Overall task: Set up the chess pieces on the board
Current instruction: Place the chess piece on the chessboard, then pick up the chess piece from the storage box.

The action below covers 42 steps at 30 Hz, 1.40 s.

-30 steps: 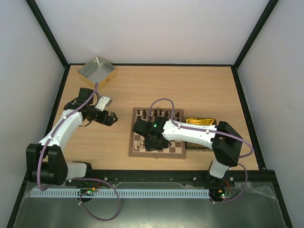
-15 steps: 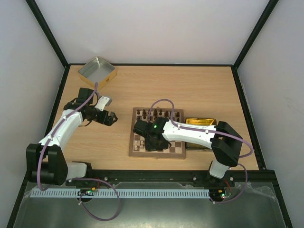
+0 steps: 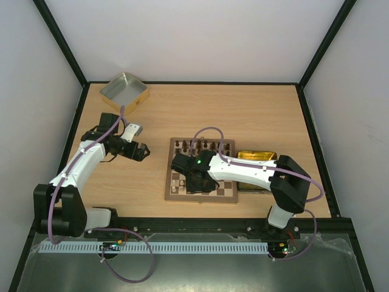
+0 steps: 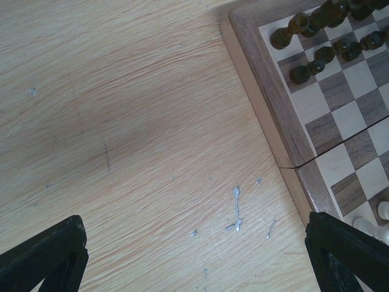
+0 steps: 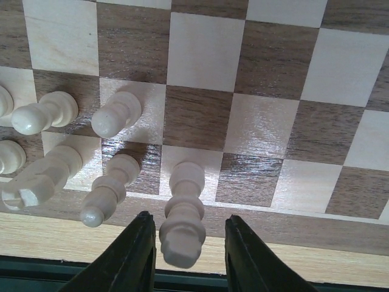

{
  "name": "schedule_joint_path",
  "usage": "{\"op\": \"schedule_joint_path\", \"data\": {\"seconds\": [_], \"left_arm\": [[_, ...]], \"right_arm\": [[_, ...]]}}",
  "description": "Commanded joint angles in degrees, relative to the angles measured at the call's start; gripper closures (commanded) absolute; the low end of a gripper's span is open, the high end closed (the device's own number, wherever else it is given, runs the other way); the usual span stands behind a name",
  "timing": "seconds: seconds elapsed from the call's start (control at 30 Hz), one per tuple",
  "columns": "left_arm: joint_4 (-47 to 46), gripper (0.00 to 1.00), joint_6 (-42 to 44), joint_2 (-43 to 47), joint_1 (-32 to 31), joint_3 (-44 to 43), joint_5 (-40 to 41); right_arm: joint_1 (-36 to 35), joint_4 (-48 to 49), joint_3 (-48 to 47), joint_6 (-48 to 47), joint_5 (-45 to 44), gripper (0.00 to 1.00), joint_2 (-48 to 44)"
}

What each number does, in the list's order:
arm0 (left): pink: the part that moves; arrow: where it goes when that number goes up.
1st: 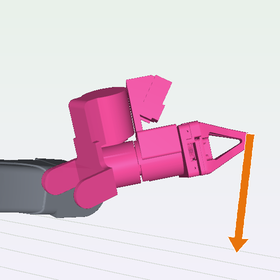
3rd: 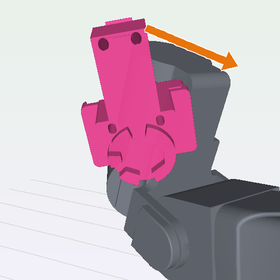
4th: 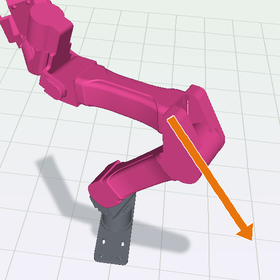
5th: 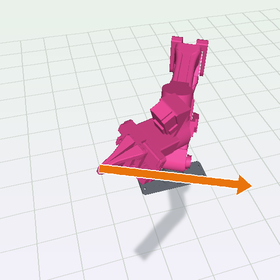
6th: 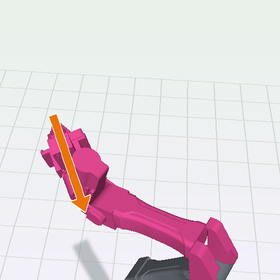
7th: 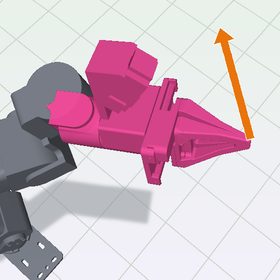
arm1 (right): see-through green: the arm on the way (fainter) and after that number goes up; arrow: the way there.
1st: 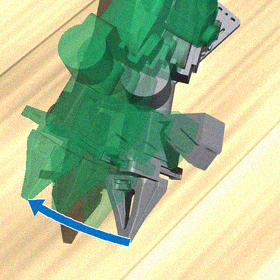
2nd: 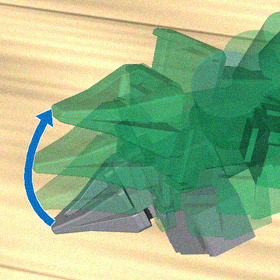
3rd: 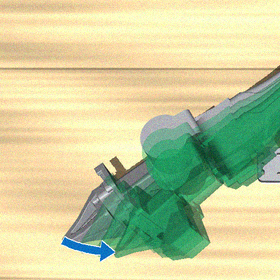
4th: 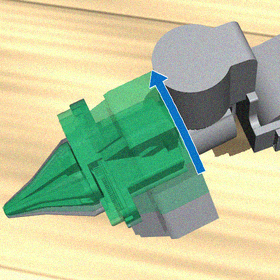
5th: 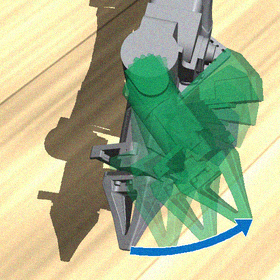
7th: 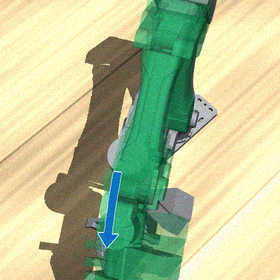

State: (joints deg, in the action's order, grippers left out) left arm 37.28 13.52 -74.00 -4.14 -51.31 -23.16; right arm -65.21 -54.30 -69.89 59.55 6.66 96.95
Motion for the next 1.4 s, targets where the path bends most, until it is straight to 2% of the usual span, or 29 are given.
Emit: {"op": "schedule_joint_path", "data": {"seconds": [0.0,0.23,0.53,0.67,0.9,1.37], "left_arm": [[-0.18,0.02,0.6,0.16,0.36,0.94,-1.19],[-0.21,0.02,0.68,-0.08,0.45,1.04,-1.28],[-0.24,0.02,0.81,-0.18,0.53,1.21,-1.54],[-0.27,0.02,0.81,-0.1,0.54,1.21,-1.54],[-0.41,0.02,0.81,-0.7,0.54,1.26,-1.54],[-0.33,0.02,0.79,-1.24,0.63,1.22,-1.36]], "right_arm": [[0.32,-0.44,-0.21,0.34,-1.47,0.69,0.46],[1.68,-2.37,-2.48,0.19,-2.7,0.67,-0.74],[7.75,-7.34,-5.46,-0.62,-6.94,0.67,-6.17],[13.47,-9.76,1.17,-1.47,-9.11,0.67,-12.69],[26.12,-8.97,16.31,-4.34,-7.97,0.66,-25.17],[40.26,-3.52,23.05,-12.98,-5.43,0.63,-26.0]]}}
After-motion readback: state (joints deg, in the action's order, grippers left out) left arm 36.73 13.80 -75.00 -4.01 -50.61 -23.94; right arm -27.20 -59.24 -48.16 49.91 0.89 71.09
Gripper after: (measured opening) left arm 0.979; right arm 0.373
